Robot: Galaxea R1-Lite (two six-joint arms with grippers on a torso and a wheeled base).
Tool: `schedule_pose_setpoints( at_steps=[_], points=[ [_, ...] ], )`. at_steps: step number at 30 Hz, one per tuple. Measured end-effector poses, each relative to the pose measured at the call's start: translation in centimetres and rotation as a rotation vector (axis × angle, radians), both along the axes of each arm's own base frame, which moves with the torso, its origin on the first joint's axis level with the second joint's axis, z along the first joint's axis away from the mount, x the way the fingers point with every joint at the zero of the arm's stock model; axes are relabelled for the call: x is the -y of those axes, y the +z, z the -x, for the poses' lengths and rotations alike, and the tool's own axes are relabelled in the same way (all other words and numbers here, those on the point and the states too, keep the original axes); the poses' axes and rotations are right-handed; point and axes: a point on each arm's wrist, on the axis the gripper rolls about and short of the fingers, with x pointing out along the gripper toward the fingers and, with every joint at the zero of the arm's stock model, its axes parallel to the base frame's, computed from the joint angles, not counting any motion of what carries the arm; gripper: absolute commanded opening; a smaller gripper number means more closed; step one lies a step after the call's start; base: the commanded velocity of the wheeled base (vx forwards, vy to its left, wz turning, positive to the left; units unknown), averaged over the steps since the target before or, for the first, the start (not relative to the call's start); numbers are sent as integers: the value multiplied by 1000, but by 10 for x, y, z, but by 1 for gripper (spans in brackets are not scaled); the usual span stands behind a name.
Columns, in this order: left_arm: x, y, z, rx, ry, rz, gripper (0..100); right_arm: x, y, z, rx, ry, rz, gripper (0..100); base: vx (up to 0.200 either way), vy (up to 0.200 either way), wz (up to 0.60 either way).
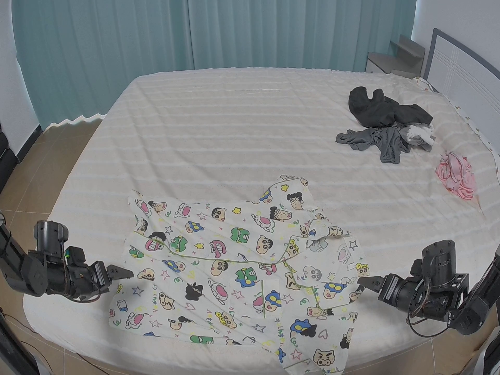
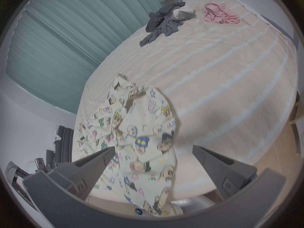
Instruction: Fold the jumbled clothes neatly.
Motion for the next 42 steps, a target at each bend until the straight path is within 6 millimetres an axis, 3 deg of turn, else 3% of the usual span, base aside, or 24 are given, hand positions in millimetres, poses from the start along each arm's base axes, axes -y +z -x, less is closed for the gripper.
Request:
schedule_pose_setpoints(
  at_steps=[7, 14, 19, 26, 34, 42],
  points=[
    [8, -10, 37, -63, 11, 27, 100, -7, -5, 10, 38, 50, -15, 100, 0, 0, 0],
    [9, -10, 47, -105, 121, 89, 100, -16, -12, 15, 95, 98, -42, 100, 0, 0, 0],
    [6, -14, 35, -100, 233, 63, 100, -22, -17, 15, 99, 120, -49, 100, 0, 0, 0],
    [3, -20, 4, -60, 357, 93, 100, -24, -16, 16, 100, 124, -62, 100, 0, 0, 0],
    [12, -30, -17, -54, 388, 26, 100, -25, -14, 17, 110, 123, -69, 100, 0, 0, 0],
    [17, -32, -33, -9, 297, -44, 100, -24, -8, 18, 131, 122, -87, 100, 0, 0, 0]
  ],
)
